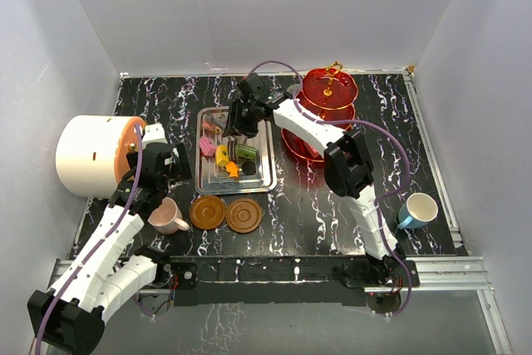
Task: Serve the afternoon tea
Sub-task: Adjust the dessert on the tray.
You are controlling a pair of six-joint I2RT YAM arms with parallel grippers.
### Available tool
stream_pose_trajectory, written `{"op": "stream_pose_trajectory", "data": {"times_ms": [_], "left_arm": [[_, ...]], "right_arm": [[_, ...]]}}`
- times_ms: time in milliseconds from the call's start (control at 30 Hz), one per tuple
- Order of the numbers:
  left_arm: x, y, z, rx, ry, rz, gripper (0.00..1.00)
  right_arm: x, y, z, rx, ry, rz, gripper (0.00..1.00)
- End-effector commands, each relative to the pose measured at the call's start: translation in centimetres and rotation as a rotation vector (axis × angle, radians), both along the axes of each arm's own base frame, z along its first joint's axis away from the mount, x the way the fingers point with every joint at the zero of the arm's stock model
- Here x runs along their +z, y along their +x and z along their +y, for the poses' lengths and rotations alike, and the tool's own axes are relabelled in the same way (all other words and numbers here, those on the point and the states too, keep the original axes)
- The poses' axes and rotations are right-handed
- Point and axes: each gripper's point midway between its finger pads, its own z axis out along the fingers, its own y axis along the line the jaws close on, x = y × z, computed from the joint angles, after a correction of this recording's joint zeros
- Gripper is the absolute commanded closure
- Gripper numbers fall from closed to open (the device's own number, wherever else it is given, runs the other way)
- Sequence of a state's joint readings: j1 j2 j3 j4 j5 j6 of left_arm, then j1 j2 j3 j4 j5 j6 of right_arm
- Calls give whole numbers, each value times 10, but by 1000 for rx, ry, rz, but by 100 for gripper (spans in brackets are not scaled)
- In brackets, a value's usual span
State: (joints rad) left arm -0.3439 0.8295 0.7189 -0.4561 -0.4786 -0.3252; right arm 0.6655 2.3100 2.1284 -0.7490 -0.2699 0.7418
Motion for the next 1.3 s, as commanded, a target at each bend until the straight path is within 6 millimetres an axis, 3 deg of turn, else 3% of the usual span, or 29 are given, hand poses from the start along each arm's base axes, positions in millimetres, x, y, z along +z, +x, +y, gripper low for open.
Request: {"op": "stream_pose_trajectory", "data": {"times_ms": [0, 200, 367, 467, 600, 700, 833, 1000, 1267], "left_arm": [[0, 1, 0, 2, -6, -7, 1], [0, 0, 0, 1, -5, -5, 1], [0, 0, 0, -2, -6, -8, 1], [0, 0, 0, -3, -8, -9, 1], [1, 0, 0, -2, -6, -11, 1], [1, 0, 0, -4, -8, -13, 1], [1, 0, 0, -5, -8, -14, 1], [1, 0, -1, -7, -10, -14, 1], [1, 0, -1, -7, -10, -13, 1]], "right_arm": [[52, 4, 15, 15, 161, -59, 59], [58, 4, 15, 22, 165, -69, 70], [84, 7, 7, 23, 146, -143, 77], [103, 12, -11, -16, 67, -223, 78], [118, 17, -49, -68, -110, -333, 77], [115, 17, -79, -77, -262, -371, 77], [104, 10, -101, -28, -428, -388, 77], [93, 0, -106, 46, -614, -436, 76], [68, -16, -93, 138, -861, -497, 77]]}}
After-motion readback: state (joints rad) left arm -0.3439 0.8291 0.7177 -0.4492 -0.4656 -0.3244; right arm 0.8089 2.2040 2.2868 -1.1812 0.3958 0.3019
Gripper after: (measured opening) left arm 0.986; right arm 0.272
